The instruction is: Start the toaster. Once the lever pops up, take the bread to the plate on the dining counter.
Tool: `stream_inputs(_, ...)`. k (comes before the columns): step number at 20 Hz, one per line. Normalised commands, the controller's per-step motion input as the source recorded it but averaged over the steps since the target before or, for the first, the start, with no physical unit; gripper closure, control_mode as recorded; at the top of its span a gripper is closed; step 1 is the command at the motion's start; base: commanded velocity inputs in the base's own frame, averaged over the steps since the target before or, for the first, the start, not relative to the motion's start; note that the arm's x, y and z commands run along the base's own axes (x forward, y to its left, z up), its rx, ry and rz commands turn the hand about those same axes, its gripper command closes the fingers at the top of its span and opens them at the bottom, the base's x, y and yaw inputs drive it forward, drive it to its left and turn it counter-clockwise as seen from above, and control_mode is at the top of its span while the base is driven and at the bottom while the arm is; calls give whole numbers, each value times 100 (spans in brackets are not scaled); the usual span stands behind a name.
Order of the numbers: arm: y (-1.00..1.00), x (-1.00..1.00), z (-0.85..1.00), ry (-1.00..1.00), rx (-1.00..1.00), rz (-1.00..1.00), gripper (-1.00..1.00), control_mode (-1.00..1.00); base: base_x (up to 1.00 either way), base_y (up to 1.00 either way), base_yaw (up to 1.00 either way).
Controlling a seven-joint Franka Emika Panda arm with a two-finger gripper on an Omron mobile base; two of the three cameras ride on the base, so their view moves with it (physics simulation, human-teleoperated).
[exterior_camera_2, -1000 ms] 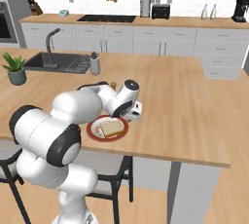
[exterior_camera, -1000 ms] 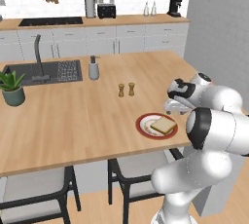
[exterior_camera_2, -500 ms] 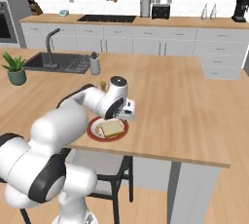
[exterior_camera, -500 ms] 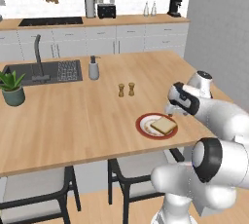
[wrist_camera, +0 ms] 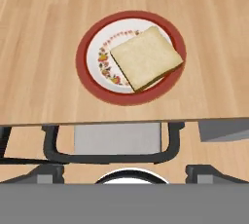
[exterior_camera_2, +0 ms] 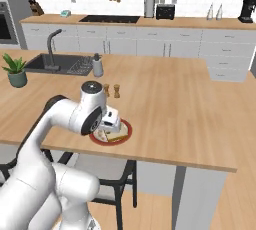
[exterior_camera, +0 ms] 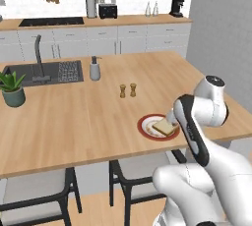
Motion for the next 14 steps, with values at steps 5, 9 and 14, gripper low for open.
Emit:
stream_inputs(5,28,-100,55,0,0,-5,-100,-100,0,0,0)
stream_inputs(9,21,-100,44,-4,0,0,-100,-100,0,0,0)
stream_inputs(14,20,-100,31,-30,-5,0,-100,-100,0,0,0)
